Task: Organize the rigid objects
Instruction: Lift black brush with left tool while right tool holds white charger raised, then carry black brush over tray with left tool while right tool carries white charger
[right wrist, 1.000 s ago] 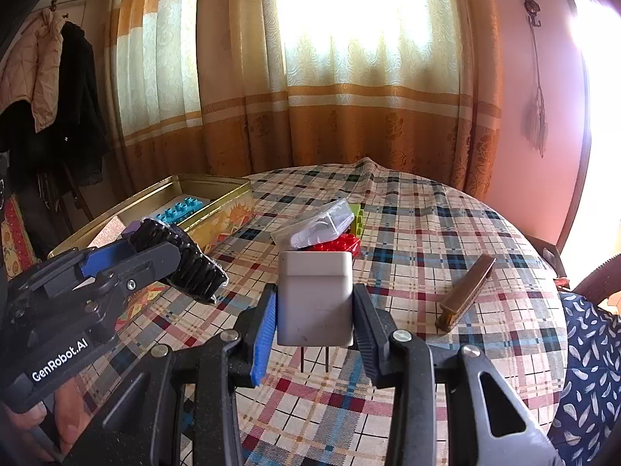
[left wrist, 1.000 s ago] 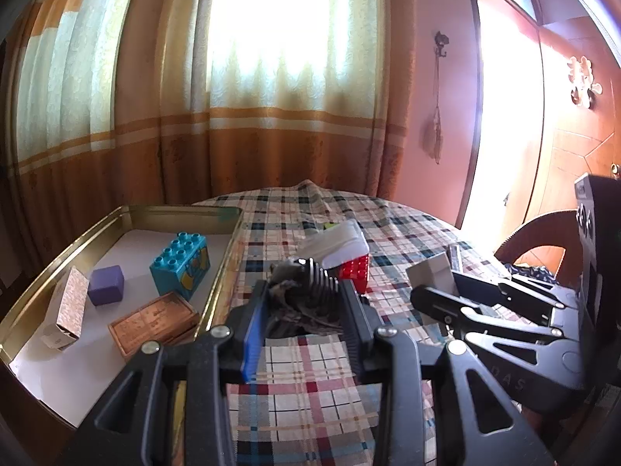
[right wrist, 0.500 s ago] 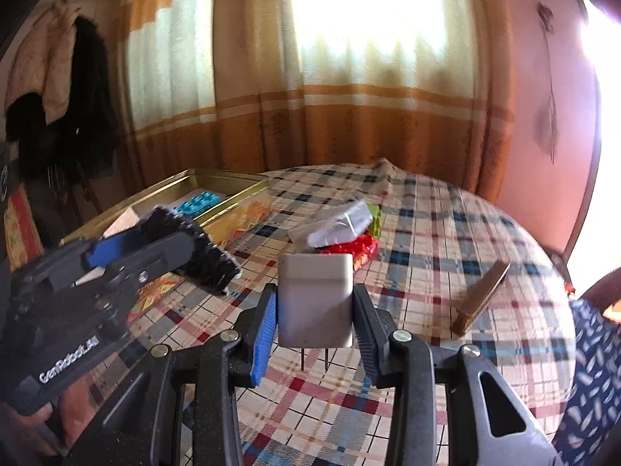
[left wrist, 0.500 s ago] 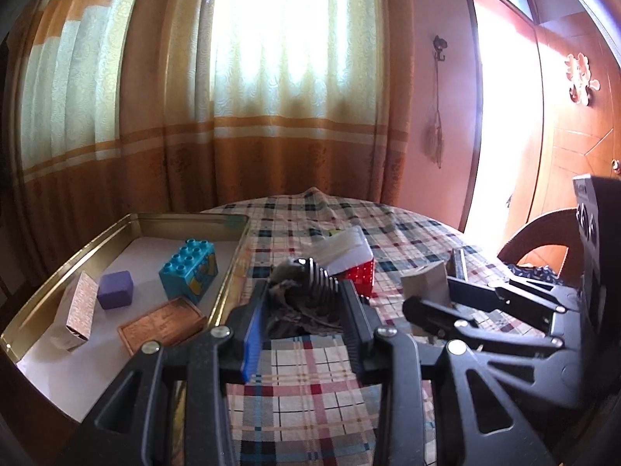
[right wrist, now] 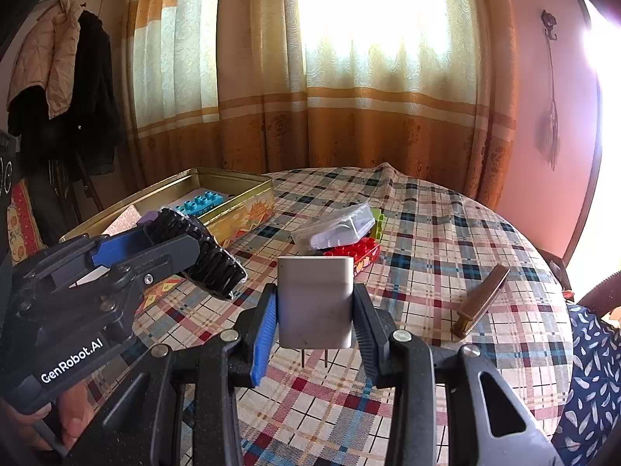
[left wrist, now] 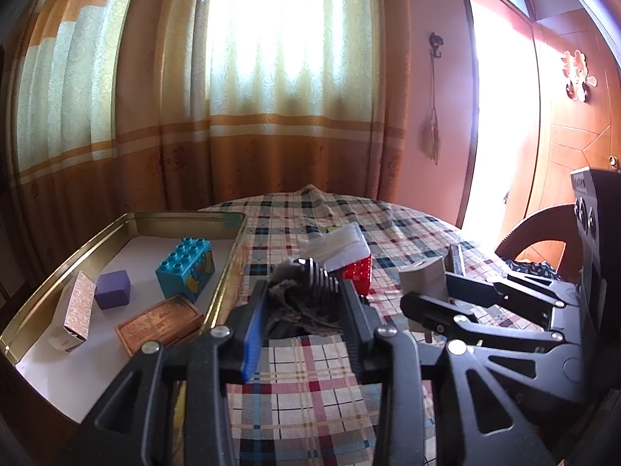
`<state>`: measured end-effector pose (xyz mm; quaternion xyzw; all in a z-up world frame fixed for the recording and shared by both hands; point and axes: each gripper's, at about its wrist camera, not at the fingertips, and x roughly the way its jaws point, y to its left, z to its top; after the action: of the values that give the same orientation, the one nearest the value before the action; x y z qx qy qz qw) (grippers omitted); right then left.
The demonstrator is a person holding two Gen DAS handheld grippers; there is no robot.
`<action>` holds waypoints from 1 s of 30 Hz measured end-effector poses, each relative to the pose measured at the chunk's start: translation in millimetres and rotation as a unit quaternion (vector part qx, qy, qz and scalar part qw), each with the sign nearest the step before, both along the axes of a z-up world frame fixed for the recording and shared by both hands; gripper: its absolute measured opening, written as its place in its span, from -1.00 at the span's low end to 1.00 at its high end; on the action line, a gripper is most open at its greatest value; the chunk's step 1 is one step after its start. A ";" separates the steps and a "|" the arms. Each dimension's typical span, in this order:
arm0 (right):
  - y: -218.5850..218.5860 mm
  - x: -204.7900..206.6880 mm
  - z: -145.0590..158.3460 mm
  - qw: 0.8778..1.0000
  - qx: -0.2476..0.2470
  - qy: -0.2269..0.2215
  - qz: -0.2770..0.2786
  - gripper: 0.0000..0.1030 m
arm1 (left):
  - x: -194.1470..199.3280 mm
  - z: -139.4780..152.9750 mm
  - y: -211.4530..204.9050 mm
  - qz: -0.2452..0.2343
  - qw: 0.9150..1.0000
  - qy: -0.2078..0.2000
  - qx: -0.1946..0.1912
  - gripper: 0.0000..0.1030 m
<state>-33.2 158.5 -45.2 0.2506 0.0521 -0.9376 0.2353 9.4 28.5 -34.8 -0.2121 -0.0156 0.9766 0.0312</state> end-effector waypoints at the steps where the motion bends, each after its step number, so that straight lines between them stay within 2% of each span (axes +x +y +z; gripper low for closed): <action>1: -0.8 -0.2 -0.1 1.000 0.000 0.000 0.001 -0.21 | -0.6 0.0 0.3 -0.001 1.000 -0.001 -0.001 -0.33; 13: -13.6 6.5 0.2 1.000 -0.003 0.000 0.021 -0.21 | -1.5 0.3 -1.0 0.015 1.000 0.000 -0.022 -0.33; 30: -18.0 9.0 0.9 1.000 0.004 -0.003 0.028 -0.21 | -4.4 -0.6 -11.8 0.023 0.999 -0.015 -0.018 -0.33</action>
<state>-24.2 140.5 -44.3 0.2527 0.0624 -0.9296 0.2607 5.0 16.7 -35.4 -0.2267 -0.0031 0.9740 0.0043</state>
